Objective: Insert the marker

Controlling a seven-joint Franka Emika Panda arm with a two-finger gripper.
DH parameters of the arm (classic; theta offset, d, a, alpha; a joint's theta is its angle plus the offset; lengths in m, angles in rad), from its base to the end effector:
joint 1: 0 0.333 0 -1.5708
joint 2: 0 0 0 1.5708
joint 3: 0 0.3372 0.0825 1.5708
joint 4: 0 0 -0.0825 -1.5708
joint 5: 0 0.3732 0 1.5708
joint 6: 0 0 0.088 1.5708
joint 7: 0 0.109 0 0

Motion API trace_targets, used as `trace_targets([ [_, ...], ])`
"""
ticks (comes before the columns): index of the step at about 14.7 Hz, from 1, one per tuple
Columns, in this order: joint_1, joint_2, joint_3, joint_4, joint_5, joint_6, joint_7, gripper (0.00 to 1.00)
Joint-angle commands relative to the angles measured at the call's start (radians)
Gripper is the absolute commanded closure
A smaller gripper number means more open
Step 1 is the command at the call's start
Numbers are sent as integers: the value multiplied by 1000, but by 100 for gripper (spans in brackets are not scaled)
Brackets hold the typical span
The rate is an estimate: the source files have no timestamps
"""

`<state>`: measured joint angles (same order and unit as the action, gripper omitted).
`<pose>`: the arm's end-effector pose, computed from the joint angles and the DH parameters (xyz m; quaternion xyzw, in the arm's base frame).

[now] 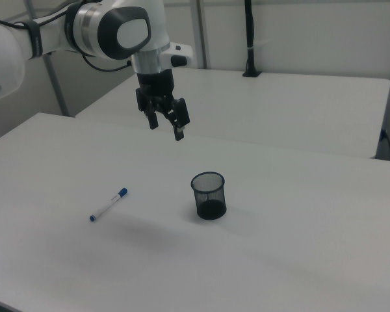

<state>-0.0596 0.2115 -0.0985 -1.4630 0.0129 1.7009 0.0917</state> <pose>0.6152 -0.0902 0.5827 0.9922 -0.1241 0.0136 0.0043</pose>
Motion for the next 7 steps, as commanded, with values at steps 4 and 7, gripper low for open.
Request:
trace_targets([
  [4, 7, -47, 2, -39, -8, -27, 5, 0],
  [7, 0, -46, -1, -36, -2, -27, 29, 0],
])
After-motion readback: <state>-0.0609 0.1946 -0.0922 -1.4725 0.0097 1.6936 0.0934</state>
